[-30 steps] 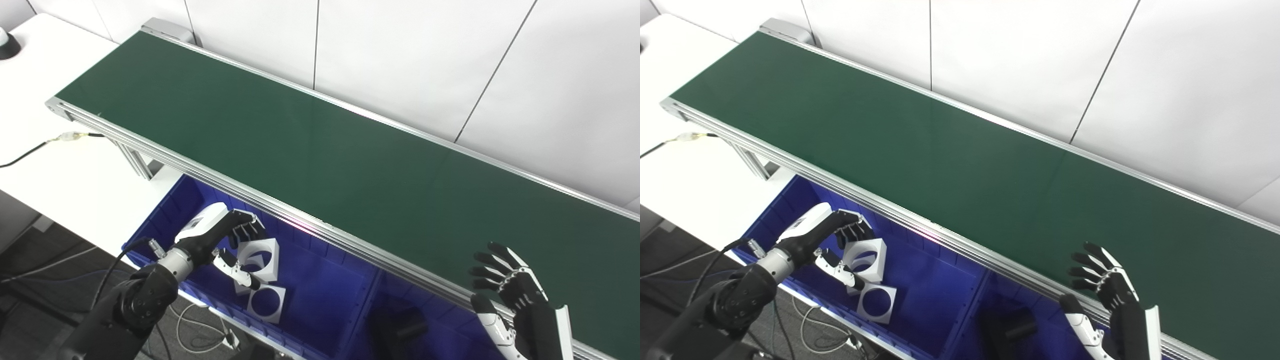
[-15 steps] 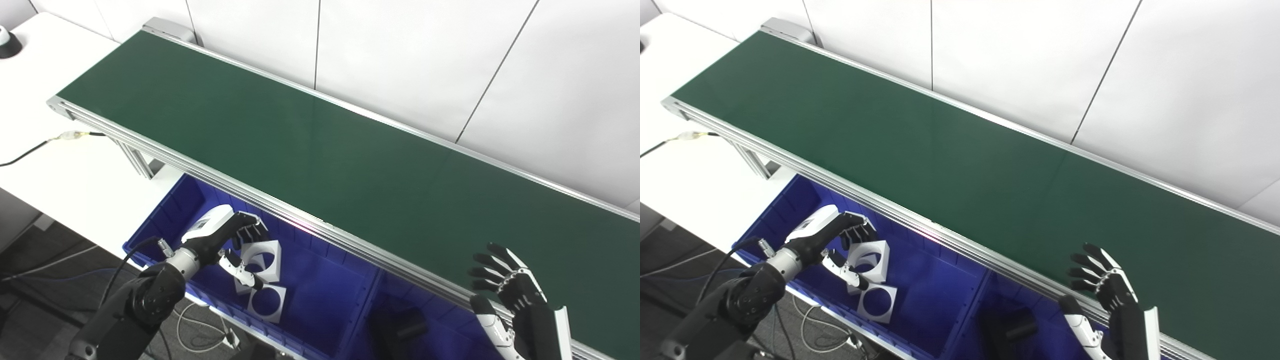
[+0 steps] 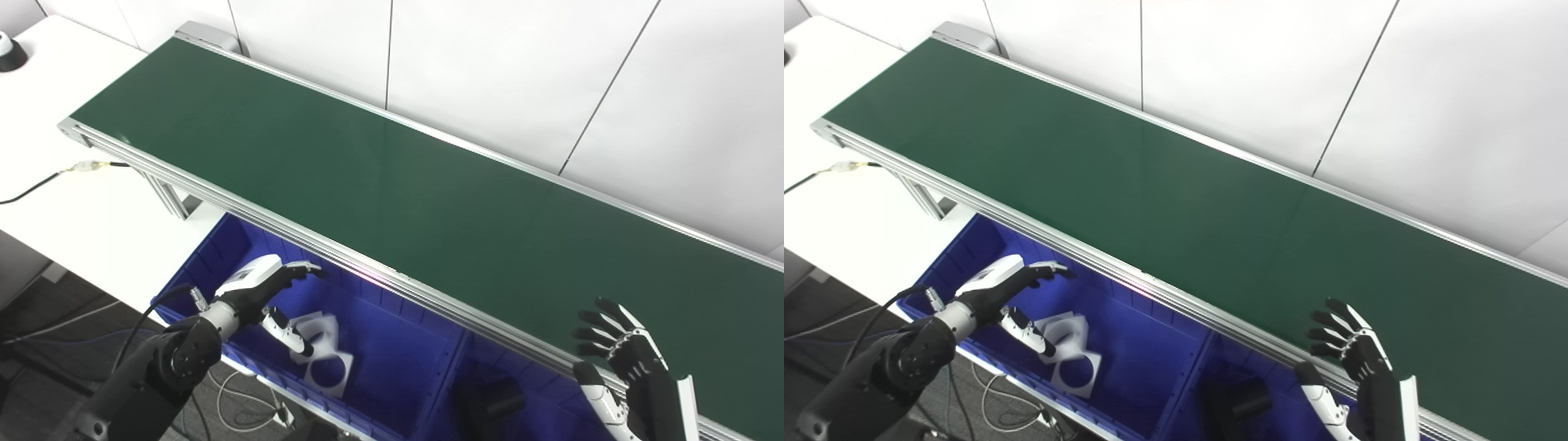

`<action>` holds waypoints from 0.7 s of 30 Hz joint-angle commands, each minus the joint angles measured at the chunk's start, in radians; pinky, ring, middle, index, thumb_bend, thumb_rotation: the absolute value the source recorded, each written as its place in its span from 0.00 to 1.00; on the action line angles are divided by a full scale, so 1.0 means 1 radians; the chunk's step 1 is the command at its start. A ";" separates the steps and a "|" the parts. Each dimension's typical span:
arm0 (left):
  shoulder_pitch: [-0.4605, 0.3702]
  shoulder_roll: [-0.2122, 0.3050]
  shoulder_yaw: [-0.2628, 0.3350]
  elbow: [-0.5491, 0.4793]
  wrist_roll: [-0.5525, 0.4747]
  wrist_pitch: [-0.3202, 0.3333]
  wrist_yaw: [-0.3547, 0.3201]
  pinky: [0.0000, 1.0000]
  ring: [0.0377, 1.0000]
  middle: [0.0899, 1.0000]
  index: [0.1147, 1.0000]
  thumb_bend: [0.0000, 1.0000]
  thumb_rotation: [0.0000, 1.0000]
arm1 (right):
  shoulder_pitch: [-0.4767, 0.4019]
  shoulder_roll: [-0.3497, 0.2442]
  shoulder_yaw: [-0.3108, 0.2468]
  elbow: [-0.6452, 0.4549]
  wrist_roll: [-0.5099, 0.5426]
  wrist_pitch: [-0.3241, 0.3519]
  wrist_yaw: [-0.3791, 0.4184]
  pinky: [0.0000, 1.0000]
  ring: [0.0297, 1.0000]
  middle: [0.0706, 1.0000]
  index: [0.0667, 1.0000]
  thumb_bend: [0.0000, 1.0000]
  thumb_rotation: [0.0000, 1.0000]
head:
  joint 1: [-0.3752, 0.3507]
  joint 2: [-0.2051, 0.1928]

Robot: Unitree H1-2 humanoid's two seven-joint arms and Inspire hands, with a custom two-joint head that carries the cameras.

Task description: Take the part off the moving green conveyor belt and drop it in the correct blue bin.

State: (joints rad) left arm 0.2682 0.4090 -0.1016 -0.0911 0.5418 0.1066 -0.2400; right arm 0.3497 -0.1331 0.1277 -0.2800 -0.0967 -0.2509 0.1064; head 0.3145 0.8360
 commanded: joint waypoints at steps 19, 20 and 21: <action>0.056 0.043 0.069 -0.332 -0.096 0.066 -0.055 0.64 0.76 0.83 0.85 0.60 0.45 | -0.004 0.005 0.006 0.000 0.002 -0.039 0.001 0.57 0.65 0.72 0.81 0.58 0.53 | -0.037 -0.035; 0.063 0.033 0.084 -0.366 -0.143 0.052 -0.050 0.63 0.75 0.82 0.83 0.59 0.48 | -0.004 0.005 0.007 0.002 0.000 -0.039 0.000 0.57 0.65 0.72 0.81 0.58 0.53 | -0.050 -0.043; 0.067 0.026 0.094 -0.387 -0.175 0.042 -0.048 0.63 0.74 0.80 0.82 0.60 0.52 | -0.004 0.005 0.008 0.004 -0.002 -0.040 0.000 0.57 0.65 0.72 0.81 0.59 0.53 | -0.052 -0.045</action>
State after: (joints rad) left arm 0.3399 0.4353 -0.0307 -0.4214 0.4159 0.1998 -0.3158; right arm 0.3504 -0.1309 0.1333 -0.2610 -0.1025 -0.2511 0.1056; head 0.2623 0.7900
